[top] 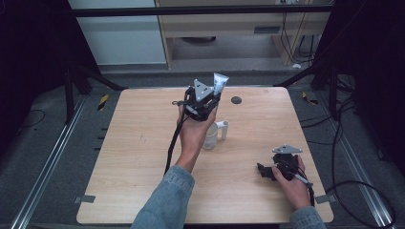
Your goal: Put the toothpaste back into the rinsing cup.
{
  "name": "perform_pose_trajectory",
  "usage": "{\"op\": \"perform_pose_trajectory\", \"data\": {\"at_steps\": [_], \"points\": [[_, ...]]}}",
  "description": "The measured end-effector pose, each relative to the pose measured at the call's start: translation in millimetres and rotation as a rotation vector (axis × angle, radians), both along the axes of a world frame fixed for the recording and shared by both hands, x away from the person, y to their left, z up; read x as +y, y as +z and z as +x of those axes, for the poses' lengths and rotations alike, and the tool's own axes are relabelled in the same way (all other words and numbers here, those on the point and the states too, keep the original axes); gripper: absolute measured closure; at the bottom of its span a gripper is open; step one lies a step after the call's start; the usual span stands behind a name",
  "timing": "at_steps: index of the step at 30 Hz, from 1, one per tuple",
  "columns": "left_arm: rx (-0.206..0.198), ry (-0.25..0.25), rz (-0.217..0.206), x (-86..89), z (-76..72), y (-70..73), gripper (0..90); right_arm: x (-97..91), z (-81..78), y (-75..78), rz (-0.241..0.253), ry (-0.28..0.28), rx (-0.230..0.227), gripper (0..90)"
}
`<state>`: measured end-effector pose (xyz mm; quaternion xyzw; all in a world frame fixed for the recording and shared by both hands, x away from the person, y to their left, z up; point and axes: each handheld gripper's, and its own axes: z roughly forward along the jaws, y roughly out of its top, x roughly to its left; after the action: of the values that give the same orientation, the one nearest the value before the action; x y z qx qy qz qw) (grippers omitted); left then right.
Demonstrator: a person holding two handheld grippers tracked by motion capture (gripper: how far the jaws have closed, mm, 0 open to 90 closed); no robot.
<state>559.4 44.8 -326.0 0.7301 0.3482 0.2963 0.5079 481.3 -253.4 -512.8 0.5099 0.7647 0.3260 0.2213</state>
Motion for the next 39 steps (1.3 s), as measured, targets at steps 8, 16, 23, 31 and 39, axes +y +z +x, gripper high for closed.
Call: {"op": "perform_pose_trajectory", "data": {"at_steps": [8, 16, 23, 31, 39], "points": [[0.046, 0.012, 0.001, 5.1, 9.3, -18.1, 77.7, 0.0, 0.1, -0.1, 0.001, 0.000, -0.001, 0.5], [0.054, 0.009, 0.014, 6.7, 10.4, -33.5, 77.7, 0.1, 0.1, -0.1, 0.001, 0.000, -0.001, 0.6], [0.057, 0.009, 0.003, 8.7, 10.2, -41.9, 77.8, -0.1, 0.2, -0.2, -0.001, 0.001, -0.002, 0.5], [0.061, 0.008, 0.002, 8.6, 11.6, -50.5, 77.7, -0.4, 0.3, -0.4, -0.006, 0.004, -0.006, 0.5], [0.060, 0.005, 0.004, 9.5, 10.4, -58.2, 77.7, -0.4, 0.3, -0.5, -0.006, 0.004, -0.007, 0.5]]}}
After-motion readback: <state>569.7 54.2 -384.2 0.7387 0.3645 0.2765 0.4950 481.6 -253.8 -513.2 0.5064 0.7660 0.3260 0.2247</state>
